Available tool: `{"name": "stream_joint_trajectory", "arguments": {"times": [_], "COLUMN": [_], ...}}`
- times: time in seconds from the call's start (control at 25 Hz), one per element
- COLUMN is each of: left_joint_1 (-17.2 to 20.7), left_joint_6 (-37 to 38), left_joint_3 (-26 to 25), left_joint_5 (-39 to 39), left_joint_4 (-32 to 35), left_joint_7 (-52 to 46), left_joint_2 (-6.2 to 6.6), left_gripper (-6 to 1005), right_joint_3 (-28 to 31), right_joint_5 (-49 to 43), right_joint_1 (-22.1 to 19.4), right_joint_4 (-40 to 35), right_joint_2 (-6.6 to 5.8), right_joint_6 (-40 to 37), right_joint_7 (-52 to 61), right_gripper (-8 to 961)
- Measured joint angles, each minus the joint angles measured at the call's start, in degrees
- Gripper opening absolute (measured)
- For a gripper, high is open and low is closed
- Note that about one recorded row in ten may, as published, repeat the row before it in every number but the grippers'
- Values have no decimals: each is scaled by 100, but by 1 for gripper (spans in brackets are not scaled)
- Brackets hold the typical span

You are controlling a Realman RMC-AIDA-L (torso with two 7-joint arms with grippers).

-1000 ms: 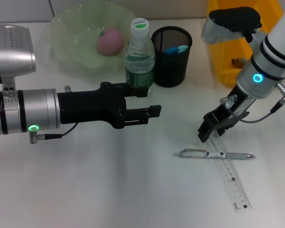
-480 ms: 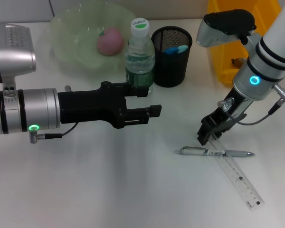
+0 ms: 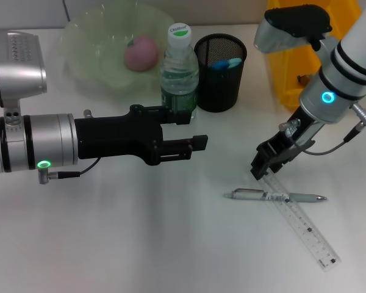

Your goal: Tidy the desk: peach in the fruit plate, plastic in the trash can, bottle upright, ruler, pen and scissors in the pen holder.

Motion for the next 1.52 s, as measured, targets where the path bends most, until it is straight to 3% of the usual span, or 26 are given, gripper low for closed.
{"name": "stream_joint_trajectory", "arguments": {"times": [1.52], "left_joint_1": [5], "left_joint_6": [-41], "left_joint_3": [0], "left_joint_5": [0], "left_joint_4": [-12], "left_joint_7": [3], "left_joint_2": [-1], "left_gripper": [658], "right_joint_3": [-60], "right_joint_5": [131], "right_joint_1": [-20], "right_joint_4": [-20], "right_joint_2": [19], "right_joint_6": [-42], "right_joint_7": [-110], "right_gripper": [399]}}
